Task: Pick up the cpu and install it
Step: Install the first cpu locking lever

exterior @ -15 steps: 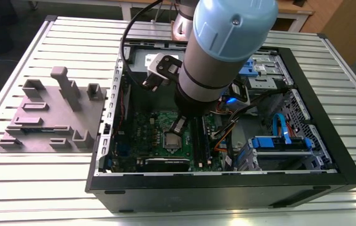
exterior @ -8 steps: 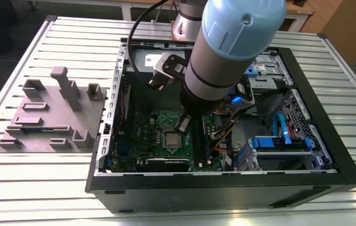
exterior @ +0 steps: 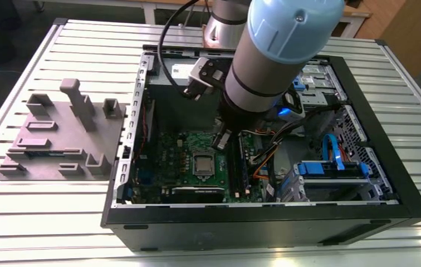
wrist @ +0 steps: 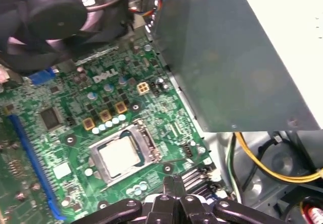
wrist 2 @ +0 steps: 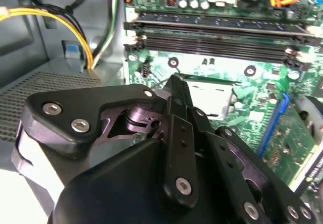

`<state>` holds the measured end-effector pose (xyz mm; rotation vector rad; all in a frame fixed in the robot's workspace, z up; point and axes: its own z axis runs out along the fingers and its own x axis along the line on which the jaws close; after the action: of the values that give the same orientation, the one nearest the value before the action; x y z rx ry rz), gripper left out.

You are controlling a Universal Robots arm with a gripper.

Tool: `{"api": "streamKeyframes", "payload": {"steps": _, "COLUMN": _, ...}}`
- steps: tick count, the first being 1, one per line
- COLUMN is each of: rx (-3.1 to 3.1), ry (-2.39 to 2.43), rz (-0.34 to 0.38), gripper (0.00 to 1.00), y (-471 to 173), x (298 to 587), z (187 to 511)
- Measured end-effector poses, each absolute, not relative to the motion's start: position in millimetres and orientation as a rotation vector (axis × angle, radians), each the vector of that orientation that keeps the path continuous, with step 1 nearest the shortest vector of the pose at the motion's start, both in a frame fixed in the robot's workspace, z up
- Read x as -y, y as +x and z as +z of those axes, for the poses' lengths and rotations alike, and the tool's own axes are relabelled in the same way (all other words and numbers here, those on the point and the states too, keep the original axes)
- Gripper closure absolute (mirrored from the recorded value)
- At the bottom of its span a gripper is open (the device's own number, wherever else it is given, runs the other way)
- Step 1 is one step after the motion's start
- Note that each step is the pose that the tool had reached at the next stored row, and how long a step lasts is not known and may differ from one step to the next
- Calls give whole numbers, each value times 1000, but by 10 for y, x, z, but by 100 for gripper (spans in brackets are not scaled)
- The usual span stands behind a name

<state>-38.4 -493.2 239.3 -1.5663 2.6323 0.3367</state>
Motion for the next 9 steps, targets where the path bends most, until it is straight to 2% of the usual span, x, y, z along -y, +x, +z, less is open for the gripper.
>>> {"api": "streamKeyframes", "payload": {"steps": 9, "rx": -2632, "ry": -1566, "rz": 337, "gripper": 90, "y": -326, "x": 4801, "z": 2391}}
